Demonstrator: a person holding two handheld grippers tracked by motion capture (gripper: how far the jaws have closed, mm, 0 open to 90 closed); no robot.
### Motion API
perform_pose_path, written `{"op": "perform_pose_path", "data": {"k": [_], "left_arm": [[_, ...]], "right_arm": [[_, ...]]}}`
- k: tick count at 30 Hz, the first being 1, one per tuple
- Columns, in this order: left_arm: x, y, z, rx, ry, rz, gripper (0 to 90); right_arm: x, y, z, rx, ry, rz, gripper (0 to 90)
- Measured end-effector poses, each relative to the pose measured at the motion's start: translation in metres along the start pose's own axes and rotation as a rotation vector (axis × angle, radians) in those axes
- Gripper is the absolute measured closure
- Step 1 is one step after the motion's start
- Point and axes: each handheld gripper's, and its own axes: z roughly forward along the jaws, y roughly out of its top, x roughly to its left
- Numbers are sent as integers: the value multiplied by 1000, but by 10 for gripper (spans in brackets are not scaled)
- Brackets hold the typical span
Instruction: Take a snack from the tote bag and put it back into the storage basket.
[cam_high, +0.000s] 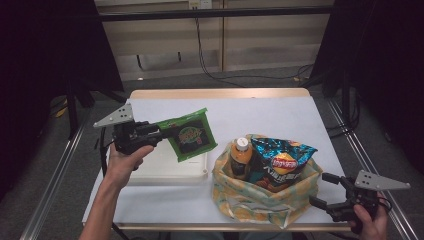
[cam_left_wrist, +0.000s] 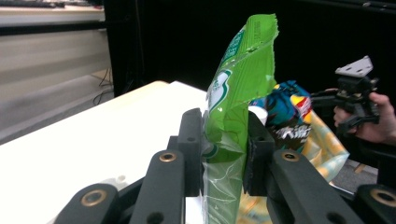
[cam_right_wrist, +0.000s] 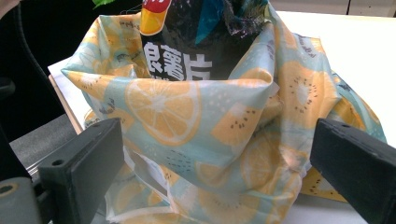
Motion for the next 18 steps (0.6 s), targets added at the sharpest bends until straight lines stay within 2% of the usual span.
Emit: {"op": "perform_pose_path", "data": {"k": [5,12,13,18], "left_arm": [[11,-9,-10,12,34,-21,738],[31,-15,-33,54,79,-15,737],[34,-16,-36,68,95,-14,737],[47,-24,-54,79,146,-29,738]], "right_arm": [[0,0,0,2,0,-1,25],[0,0,0,-1,-3,4,25],[0,0,0,-1,-4,5,25],[1,0,1,5,0,3,25]]}}
